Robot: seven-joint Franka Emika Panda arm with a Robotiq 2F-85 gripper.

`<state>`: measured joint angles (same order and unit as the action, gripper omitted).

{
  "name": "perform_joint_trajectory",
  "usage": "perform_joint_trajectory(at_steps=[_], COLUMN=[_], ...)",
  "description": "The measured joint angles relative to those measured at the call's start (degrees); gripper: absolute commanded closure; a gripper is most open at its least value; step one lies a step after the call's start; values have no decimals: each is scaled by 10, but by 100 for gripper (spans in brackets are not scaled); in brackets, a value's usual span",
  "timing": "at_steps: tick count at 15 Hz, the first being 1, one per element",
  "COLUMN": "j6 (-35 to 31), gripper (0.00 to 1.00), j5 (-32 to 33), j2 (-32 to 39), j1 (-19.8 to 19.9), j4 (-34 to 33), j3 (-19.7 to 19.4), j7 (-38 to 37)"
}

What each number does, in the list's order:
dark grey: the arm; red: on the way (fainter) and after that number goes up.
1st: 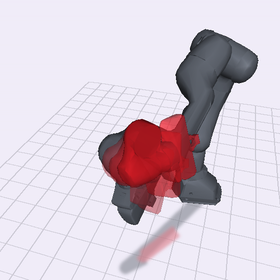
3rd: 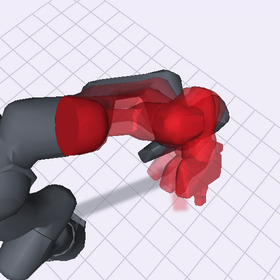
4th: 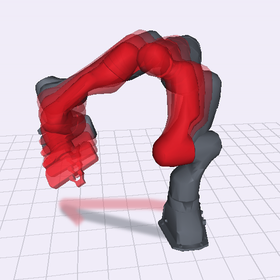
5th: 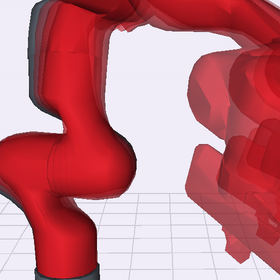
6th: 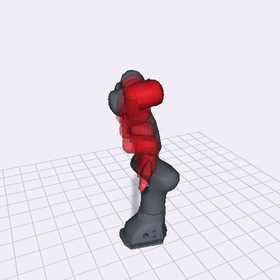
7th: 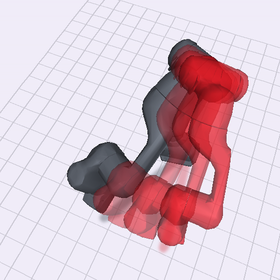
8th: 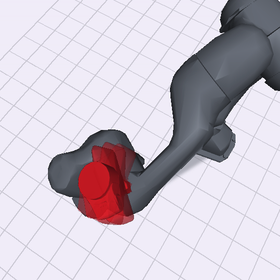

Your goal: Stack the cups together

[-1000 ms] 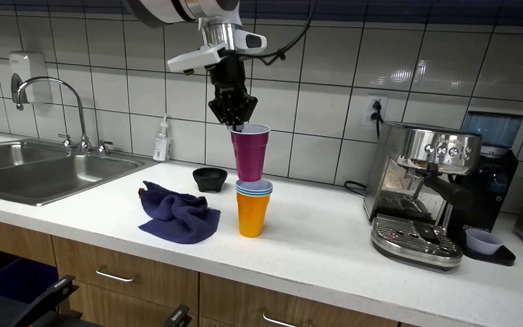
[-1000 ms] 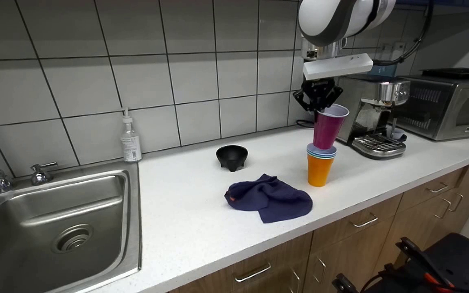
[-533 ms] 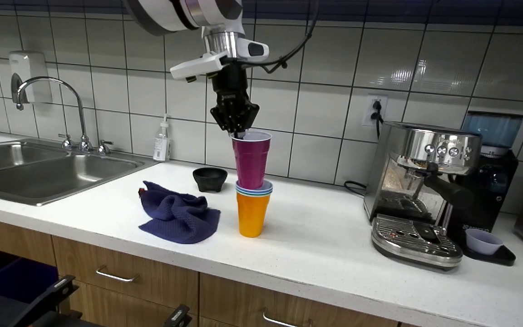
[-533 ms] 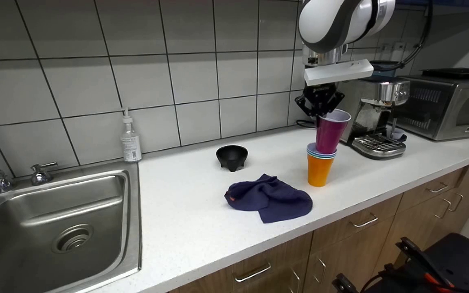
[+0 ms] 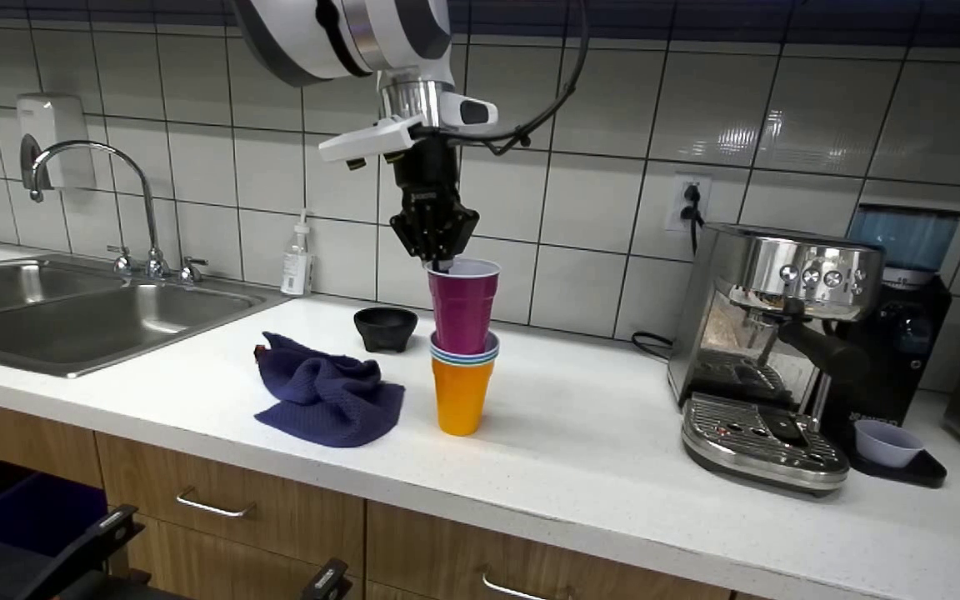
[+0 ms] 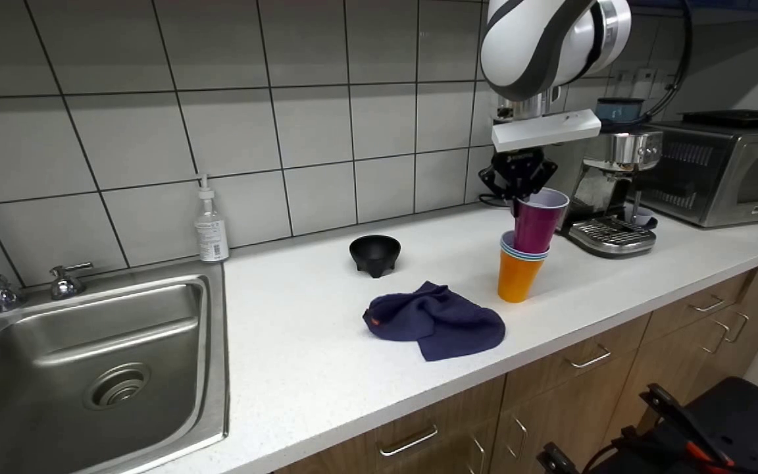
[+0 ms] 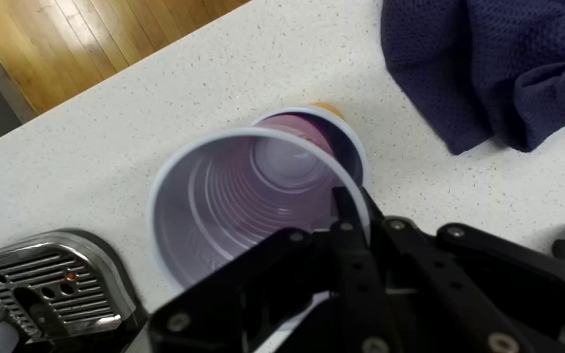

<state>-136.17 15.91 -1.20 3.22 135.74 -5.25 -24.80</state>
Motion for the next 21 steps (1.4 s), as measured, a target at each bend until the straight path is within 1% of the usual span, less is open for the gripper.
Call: perform_joint_trajectory(at_steps=[1,4,11,12,13,18,21], j6=[0,0,0,0,0,1,1], gripper=[76,57,3,0,0,0,0], j5=[-1,-2,-13,-15,-19,-39,-58], j2=[4,19,47,49,51,56,55], j1=[1,3,2,2,2,2,2], j4=[-2,-14,-48,-53,-57,-74,-86], j3=[-1,-4,-6,-6,-7,-7,-7], j7=[0,0,0,0,1,8,32])
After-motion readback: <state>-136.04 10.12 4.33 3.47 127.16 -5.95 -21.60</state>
